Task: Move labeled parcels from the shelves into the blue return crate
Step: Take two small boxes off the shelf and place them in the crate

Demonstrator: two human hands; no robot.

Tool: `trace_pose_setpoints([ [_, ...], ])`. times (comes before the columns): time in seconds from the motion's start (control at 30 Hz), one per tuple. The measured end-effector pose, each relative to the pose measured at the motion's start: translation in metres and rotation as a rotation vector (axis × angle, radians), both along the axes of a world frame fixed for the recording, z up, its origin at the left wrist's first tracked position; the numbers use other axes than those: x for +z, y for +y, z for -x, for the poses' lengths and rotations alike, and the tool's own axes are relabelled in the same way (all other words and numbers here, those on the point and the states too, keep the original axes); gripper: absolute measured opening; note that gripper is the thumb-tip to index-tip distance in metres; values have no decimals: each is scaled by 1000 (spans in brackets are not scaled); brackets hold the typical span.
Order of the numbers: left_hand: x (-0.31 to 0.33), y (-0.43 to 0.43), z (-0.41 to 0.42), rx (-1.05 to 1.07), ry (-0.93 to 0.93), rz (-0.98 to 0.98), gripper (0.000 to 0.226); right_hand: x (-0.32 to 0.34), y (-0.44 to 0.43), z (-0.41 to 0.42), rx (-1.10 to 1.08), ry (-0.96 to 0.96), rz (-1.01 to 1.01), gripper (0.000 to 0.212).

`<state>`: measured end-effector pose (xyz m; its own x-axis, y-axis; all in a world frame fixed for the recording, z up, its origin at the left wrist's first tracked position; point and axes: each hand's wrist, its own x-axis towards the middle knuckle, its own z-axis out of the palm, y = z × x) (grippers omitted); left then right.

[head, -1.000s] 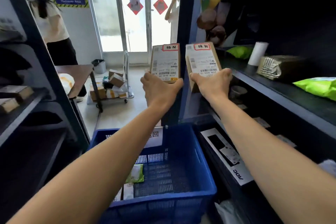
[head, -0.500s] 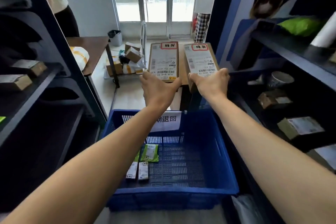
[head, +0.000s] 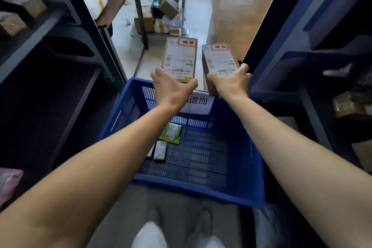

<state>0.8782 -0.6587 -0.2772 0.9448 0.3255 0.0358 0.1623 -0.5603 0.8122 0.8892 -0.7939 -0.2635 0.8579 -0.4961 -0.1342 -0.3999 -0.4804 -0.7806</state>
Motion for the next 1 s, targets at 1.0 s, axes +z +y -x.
trace_pose_setpoints([
  [1.0,-574,-7,-130,-55,463,-255,93,-574,-12,-105,-122,384,31,90],
])
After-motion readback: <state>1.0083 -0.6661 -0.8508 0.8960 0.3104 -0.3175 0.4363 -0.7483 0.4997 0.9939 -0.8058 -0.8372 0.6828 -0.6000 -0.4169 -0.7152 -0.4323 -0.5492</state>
